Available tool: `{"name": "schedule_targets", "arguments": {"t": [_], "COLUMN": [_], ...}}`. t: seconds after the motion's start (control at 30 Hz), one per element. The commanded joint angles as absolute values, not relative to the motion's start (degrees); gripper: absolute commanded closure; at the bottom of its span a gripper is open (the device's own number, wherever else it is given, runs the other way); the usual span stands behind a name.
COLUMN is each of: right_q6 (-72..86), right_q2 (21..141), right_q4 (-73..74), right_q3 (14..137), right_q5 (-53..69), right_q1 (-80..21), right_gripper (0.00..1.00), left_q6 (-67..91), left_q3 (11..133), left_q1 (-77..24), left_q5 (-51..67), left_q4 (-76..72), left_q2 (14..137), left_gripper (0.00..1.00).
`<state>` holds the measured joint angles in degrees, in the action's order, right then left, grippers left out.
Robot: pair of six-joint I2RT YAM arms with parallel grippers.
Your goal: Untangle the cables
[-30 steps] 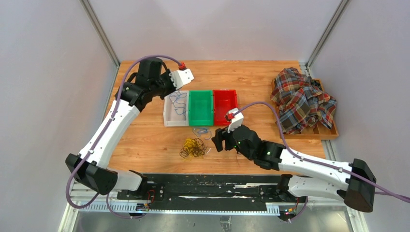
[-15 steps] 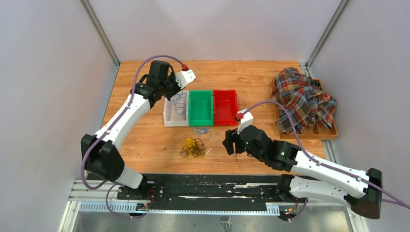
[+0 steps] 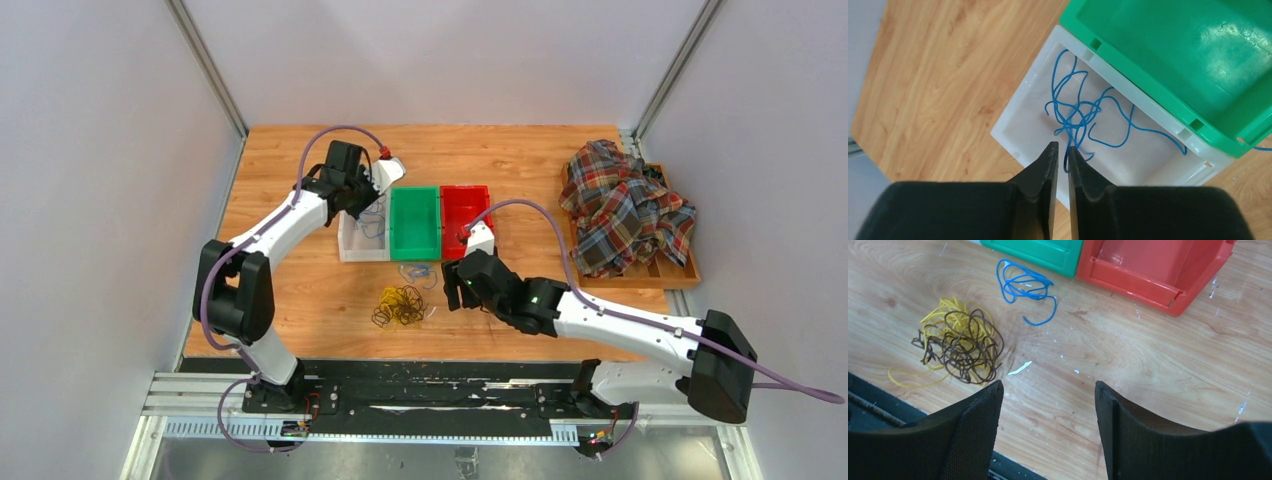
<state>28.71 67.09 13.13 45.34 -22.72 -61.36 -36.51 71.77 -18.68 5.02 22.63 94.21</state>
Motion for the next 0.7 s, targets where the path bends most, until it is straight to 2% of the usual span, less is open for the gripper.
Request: {"name": "schedule_targets", "arguments": {"t": [0.0, 0.17, 0.47, 0.5, 0.53, 0.6, 0.67], "right_q6": [30.6, 31.4, 31.1, 30.9, 30.8, 30.9, 31.7], "right_q2": [67.8, 67.0, 66.4, 66.4, 66.4, 66.4, 66.2], "right_q4": [9.8, 8.0, 7.9, 8.0, 7.9, 8.1, 8.5], "right_q3": [46.6, 44.8, 44.9, 44.9, 44.9, 44.9, 44.8], "right_q5": [-24.4, -23.2, -22.9, -22.9, -22.9, -23.4, -24.3], "right_q1": [-59.1, -57.3, -56.4, -56.4, -56.3, -56.0, -55.4], "right_gripper": [0.33, 0.33, 0.35, 0.35, 0.35, 0.35, 0.33], "left_q6": [-34.8, -33.8, -32.5, -32.2, -31.8, -31.6, -31.6], "left_q3": [72.1, 67.2, 66.3, 66.6, 67.0, 67.8, 69.0], "left_q1": [-18.3, -18.2, -18.3, -18.3, -18.3, -18.3, -18.2], "left_q5": [5.7, 4.0, 1.6, 1.4, 1.6, 2.1, 2.6], "left_q4": [20.6, 13.4, 9.2, 9.3, 9.7, 11.2, 13.5], "left_q2": [94.6, 95.5, 102.2, 102.1, 101.6, 99.9, 97.3], "left_gripper": [0.83, 0.92, 0.92, 0.88, 0.79, 0.49, 0.4]}}
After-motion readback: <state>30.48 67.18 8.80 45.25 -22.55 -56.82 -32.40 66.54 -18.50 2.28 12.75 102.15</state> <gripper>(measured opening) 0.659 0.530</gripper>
